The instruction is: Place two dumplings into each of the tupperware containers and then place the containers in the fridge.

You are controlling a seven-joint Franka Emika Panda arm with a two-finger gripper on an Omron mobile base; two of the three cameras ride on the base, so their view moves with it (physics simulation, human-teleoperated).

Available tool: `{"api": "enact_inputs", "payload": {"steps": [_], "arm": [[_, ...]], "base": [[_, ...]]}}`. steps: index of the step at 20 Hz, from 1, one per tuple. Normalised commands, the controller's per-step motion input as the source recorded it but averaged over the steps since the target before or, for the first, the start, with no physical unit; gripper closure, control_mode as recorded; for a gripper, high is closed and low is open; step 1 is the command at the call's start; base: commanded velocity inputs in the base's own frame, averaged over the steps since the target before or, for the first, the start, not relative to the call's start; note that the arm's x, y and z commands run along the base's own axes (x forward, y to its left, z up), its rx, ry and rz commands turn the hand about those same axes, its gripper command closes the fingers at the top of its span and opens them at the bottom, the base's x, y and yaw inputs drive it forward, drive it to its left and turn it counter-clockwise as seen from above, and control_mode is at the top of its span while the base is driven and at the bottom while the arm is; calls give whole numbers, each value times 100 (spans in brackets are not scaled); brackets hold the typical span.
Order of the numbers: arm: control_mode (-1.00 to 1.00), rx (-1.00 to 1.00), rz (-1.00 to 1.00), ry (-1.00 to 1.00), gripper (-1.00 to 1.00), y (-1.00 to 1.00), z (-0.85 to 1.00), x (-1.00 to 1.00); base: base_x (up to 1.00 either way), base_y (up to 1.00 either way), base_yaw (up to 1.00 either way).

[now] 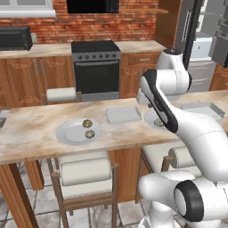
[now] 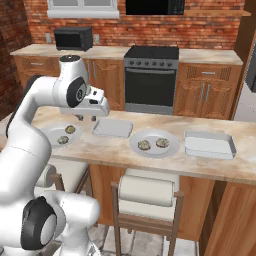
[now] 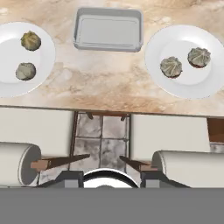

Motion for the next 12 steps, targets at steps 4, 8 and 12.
{"api": "enact_inputs", "payload": {"steps": [4,8,12], "arm": [[-100,-6,8,-2,-100,72,-24,-5],[-100,1,27,5,-100,100,-75,81],[-100,9,22,12,-100,100,-73,100]], "base": [[0,0,0],[0,0,0],[0,0,0]]}}
